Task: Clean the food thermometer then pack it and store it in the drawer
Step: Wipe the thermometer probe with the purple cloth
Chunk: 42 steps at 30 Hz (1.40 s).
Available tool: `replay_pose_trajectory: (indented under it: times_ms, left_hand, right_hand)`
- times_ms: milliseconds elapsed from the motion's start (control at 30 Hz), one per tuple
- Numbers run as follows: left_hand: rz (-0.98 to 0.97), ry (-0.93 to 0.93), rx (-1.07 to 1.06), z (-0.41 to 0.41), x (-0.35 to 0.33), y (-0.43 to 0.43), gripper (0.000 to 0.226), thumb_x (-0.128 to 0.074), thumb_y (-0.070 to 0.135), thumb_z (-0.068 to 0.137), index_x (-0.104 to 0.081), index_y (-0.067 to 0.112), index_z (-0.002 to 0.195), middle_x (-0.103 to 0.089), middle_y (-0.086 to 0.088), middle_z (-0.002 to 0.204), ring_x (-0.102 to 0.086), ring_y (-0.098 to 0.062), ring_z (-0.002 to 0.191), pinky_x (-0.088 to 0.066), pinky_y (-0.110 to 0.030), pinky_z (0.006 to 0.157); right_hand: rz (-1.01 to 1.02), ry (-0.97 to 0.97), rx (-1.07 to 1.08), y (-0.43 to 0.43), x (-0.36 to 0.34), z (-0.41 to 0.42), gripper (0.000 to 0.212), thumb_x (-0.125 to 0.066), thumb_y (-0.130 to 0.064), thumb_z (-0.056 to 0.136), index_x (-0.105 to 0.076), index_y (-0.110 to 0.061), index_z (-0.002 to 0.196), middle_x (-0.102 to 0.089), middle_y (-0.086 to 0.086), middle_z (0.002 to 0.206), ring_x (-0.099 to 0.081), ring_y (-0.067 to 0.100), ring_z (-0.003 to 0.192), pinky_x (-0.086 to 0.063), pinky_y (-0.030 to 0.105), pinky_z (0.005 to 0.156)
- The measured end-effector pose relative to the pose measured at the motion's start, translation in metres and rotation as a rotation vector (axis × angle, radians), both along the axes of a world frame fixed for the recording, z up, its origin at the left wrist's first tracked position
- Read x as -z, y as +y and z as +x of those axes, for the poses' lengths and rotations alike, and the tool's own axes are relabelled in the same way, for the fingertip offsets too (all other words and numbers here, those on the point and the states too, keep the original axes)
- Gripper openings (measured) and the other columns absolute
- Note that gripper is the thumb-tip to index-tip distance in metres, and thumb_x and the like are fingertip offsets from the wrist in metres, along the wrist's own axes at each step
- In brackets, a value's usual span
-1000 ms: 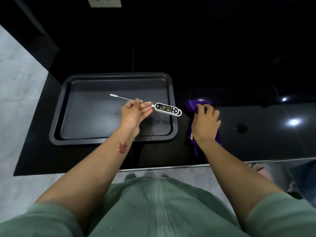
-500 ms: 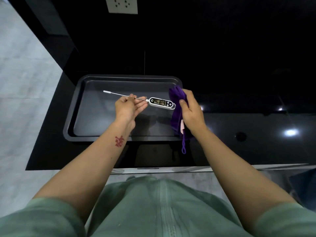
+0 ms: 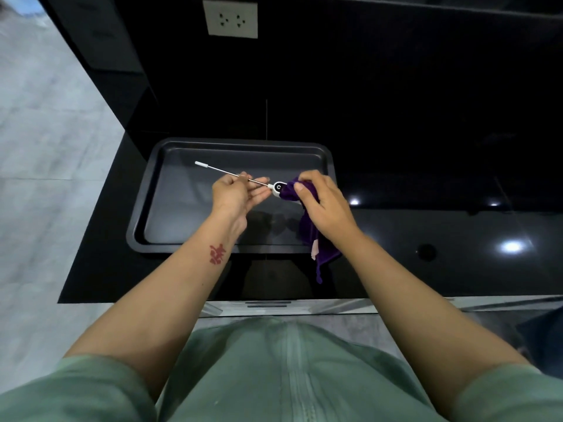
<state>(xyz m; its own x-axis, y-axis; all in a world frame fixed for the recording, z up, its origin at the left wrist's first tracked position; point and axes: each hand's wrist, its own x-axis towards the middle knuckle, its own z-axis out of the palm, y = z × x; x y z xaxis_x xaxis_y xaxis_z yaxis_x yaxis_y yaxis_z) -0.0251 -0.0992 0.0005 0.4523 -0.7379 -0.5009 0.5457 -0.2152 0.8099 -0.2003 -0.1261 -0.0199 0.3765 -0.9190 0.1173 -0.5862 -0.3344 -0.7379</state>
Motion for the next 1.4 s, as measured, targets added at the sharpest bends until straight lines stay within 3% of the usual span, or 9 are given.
replay_pose_trajectory:
  times_ms: [133,333,600,767,900,1067,1233,1400]
  left_hand:
    - [0.000,-0.032,0.032,0.003,0.000,0.001,0.021,-0.039,0.009,0.104,-0.048,0.006,0.085,-0.071,-0.019,0.080,-0.072,-0.026,0.065,-0.061,-0.030,0.060]
    - [0.016,-0.062,0.071,0.003,-0.003,0.000,0.021,-0.041,0.012,0.103,-0.051,0.005,0.087,-0.073,-0.017,0.077,-0.073,-0.024,0.064,-0.061,-0.030,0.059]
    - [-0.008,0.036,0.079,0.015,-0.006,-0.009,0.017,-0.046,0.014,0.102,-0.052,0.007,0.088,-0.073,-0.019,0.088,-0.075,-0.027,0.071,-0.061,-0.032,0.061]
    - [-0.015,-0.019,0.034,0.020,-0.010,-0.015,0.019,-0.043,0.013,0.103,-0.049,0.009,0.085,-0.071,-0.015,0.087,-0.074,-0.025,0.067,-0.060,-0.030,0.057]
    - [-0.015,-0.073,0.038,0.015,-0.015,-0.018,0.022,-0.043,0.014,0.103,-0.049,0.011,0.083,-0.071,-0.014,0.086,-0.074,-0.024,0.068,-0.060,-0.030,0.057]
    - [-0.016,-0.125,0.004,0.013,-0.020,-0.019,0.023,-0.044,0.015,0.103,-0.049,0.012,0.081,-0.070,-0.011,0.079,-0.073,-0.021,0.061,-0.057,-0.027,0.051]
    - [-0.007,-0.117,0.015,0.011,-0.021,-0.019,0.023,-0.046,0.015,0.102,-0.049,0.011,0.080,-0.070,-0.011,0.075,-0.072,-0.022,0.057,-0.056,-0.027,0.049]
    - [-0.041,-0.127,0.047,0.014,-0.022,-0.019,0.023,-0.048,0.016,0.102,-0.051,0.009,0.080,-0.070,-0.012,0.078,-0.073,-0.024,0.060,-0.056,-0.028,0.050]
  right_hand:
    - [-0.005,0.100,-0.042,0.003,0.002,0.002,0.021,-0.048,-0.048,0.095,-0.040,-0.037,0.111,-0.058,-0.014,0.105,-0.057,0.013,0.089,-0.039,0.030,0.070]
    - [-0.077,0.253,-0.060,0.006,0.007,0.000,0.040,-0.042,-0.051,0.097,-0.038,-0.030,0.131,-0.062,-0.001,0.117,-0.061,0.019,0.093,-0.043,0.030,0.069]
    - [-0.002,0.264,0.026,0.001,0.005,-0.003,0.039,-0.039,-0.052,0.098,-0.048,-0.020,0.119,-0.058,-0.005,0.083,-0.058,0.017,0.072,-0.045,0.031,0.059]
    - [0.095,0.191,0.023,0.002,0.003,-0.005,0.035,-0.034,-0.053,0.100,-0.049,-0.023,0.110,-0.058,-0.007,0.076,-0.058,0.014,0.070,-0.047,0.035,0.060]
    - [0.074,0.217,-0.009,0.001,0.001,0.001,0.040,-0.031,-0.061,0.096,-0.047,-0.032,0.119,-0.060,-0.011,0.094,-0.058,0.012,0.081,-0.042,0.028,0.063]
    - [-0.008,0.301,0.004,0.000,0.000,0.013,0.046,-0.029,-0.071,0.090,-0.045,-0.033,0.110,-0.055,-0.011,0.083,-0.050,0.010,0.068,-0.032,0.021,0.053]
    - [0.024,0.350,0.024,0.001,0.003,0.014,0.051,-0.030,-0.068,0.092,-0.048,-0.025,0.111,-0.060,-0.003,0.083,-0.059,0.020,0.072,-0.046,0.032,0.059]
    - [0.145,0.207,0.075,0.002,0.001,0.015,0.046,-0.033,-0.059,0.097,-0.057,-0.021,0.109,-0.066,0.003,0.089,-0.063,0.025,0.083,-0.053,0.041,0.073]
